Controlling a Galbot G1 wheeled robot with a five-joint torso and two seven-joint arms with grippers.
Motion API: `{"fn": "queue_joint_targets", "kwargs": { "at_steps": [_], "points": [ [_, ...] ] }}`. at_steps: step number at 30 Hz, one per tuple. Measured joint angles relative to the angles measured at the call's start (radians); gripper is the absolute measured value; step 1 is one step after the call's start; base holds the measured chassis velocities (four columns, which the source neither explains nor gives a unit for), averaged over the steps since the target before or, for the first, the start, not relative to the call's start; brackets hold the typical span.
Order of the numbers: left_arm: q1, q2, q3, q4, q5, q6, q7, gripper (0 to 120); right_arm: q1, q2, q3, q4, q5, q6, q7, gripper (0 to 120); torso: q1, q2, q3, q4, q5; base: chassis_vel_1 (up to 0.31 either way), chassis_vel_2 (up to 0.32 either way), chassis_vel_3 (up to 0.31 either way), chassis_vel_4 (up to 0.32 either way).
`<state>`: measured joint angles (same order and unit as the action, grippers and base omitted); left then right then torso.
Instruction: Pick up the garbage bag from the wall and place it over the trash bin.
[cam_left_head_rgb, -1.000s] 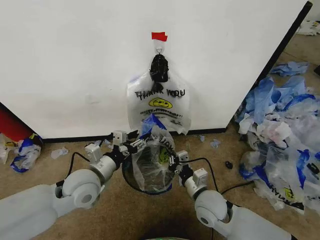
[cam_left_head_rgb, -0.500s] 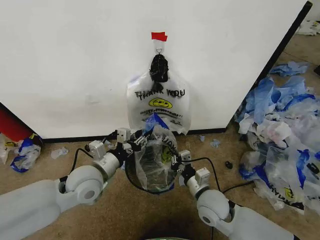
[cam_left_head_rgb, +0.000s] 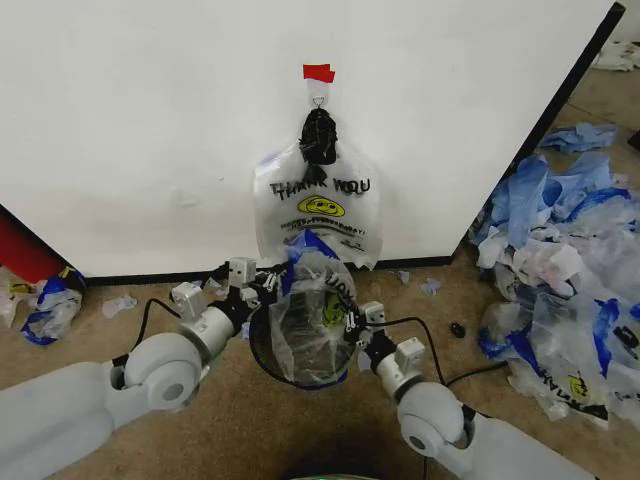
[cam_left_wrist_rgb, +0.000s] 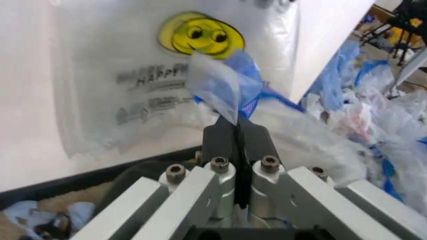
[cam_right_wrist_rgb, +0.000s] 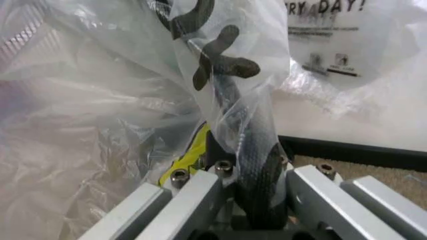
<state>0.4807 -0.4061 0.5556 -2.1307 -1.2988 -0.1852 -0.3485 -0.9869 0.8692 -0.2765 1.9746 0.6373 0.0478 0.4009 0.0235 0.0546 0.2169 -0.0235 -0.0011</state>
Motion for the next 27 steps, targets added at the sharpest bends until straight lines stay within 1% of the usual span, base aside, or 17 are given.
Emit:
{"fn": "queue_joint_targets", "kwargs": {
  "at_steps": [5, 10, 12, 14, 18, 20, 24, 27],
  "points": [
    [0.013, 0.008, -0.024, 0.005, 0.0, -0.003, -0.002, 0, -0.035, -0.024, 0.053, 0.01, 0.002, 0.012, -0.017, 0, 0.0, 0.0, 0.0, -0.0003, 0.0, 0.0, 0.0, 0.0, 0.0],
    [0.076, 0.015, -0.068, 0.0, 0.013, -0.004, 0.0, 0, -0.073, -0.058, 0.112, 0.035, 0.021, 0.038, -0.064, 0, 0.0, 0.0, 0.0, 0.0, 0.0, 0.0, 0.0, 0.0, 0.0],
    [0.085, 0.015, -0.073, -0.001, 0.016, -0.004, 0.0, 0, -0.076, -0.062, 0.119, 0.039, 0.026, 0.042, -0.071, 0, 0.0, 0.0, 0.0, -0.0001, 0.0, 0.0, 0.0, 0.0, 0.0],
    [0.118, 0.015, -0.095, 0.0, 0.025, -0.007, 0.001, 0, -0.088, -0.078, 0.139, 0.056, 0.052, 0.049, -0.095, 0, 0.0, 0.0, 0.0, -0.0002, 0.0, 0.0, 0.0, 0.0, 0.0],
    [0.181, 0.024, -0.137, 0.01, 0.045, -0.018, 0.01, 0, -0.101, -0.104, 0.155, 0.078, 0.079, 0.054, -0.109, 0, 0.0, 0.0, 0.0, 0.0001, 0.0, 0.0, 0.0, 0.0, 0.0],
    [0.193, 0.026, -0.145, 0.011, 0.048, -0.02, 0.014, 0, -0.104, -0.11, 0.157, 0.08, 0.081, 0.054, -0.111, 0, 0.0, 0.0, 0.0, 0.0, -0.0002, 0.0, 0.0, 0.0, 0.0],
    [0.253, 0.038, -0.192, 0.013, 0.063, -0.029, 0.025, 0, -0.112, -0.126, 0.171, 0.085, 0.09, 0.057, -0.115, 0, 0.0, 0.0, 0.0, -0.0002, 0.0, 0.0, 0.0, 0.0, 0.0],
    [0.265, 0.043, -0.201, 0.015, 0.069, -0.034, 0.029, 0, -0.112, -0.13, 0.175, 0.088, 0.1, 0.057, -0.114, 0, 0.0, 0.0, 0.0, 0.0, 0.0, 0.0, 0.0, 0.0, 0.0]
  ]
}}
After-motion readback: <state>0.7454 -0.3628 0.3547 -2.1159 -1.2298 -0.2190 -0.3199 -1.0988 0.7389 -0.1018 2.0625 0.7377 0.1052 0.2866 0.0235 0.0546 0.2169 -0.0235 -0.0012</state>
